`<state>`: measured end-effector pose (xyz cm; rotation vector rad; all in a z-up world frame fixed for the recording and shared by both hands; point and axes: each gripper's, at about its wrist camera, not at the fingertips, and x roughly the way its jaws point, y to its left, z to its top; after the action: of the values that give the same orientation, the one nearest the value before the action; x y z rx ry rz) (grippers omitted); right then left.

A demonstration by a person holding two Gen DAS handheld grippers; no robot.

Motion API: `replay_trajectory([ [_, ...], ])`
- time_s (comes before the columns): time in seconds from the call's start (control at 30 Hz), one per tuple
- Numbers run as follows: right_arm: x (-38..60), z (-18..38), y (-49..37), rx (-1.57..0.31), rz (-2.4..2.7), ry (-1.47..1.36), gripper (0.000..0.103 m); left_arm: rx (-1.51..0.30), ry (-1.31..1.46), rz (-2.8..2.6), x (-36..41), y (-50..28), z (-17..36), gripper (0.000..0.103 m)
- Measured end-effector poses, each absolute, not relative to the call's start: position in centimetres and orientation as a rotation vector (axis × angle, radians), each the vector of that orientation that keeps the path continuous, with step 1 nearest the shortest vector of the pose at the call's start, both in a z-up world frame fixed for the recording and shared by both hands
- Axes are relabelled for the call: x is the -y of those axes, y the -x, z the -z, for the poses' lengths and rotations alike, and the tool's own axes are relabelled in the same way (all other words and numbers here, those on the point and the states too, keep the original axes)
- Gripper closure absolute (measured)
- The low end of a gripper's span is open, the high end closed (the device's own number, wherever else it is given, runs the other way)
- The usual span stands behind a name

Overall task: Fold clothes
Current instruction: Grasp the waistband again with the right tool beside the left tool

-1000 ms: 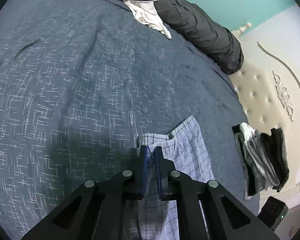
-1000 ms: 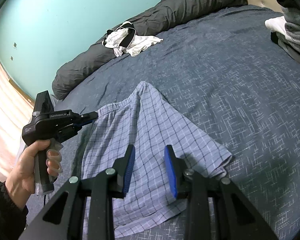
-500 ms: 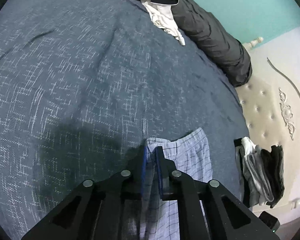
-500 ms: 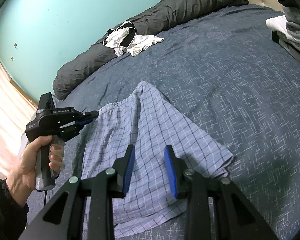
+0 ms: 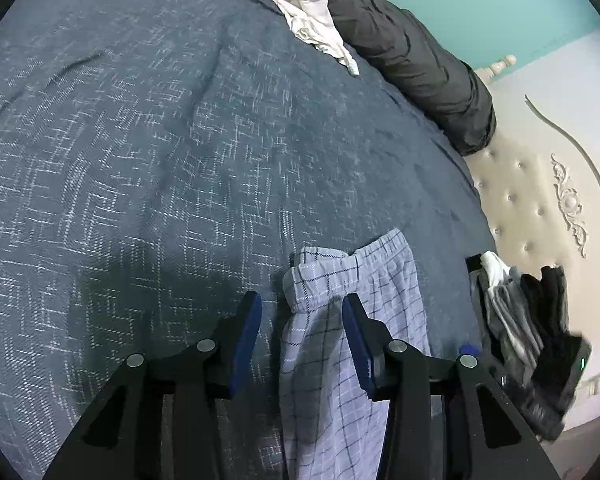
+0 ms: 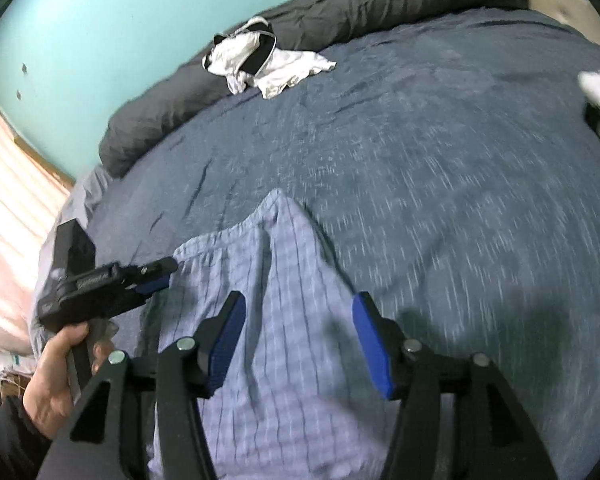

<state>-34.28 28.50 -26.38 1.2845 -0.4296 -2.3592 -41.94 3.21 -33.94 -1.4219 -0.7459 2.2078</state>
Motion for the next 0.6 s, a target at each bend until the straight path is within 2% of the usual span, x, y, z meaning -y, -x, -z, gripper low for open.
replay_trajectory([
  [0.3,-25.3,26.5,41.6,0.219,2.291,-1.335,0.046,0.741,1.422,-2.190,-3.3,42.2,34.6,0.057],
  [0.6,-22.3,28.6,45.5,0.124,2.229,-1.446,0.043,0.764,1.410,-2.174,-3.6,42.7,35.2,0.057],
])
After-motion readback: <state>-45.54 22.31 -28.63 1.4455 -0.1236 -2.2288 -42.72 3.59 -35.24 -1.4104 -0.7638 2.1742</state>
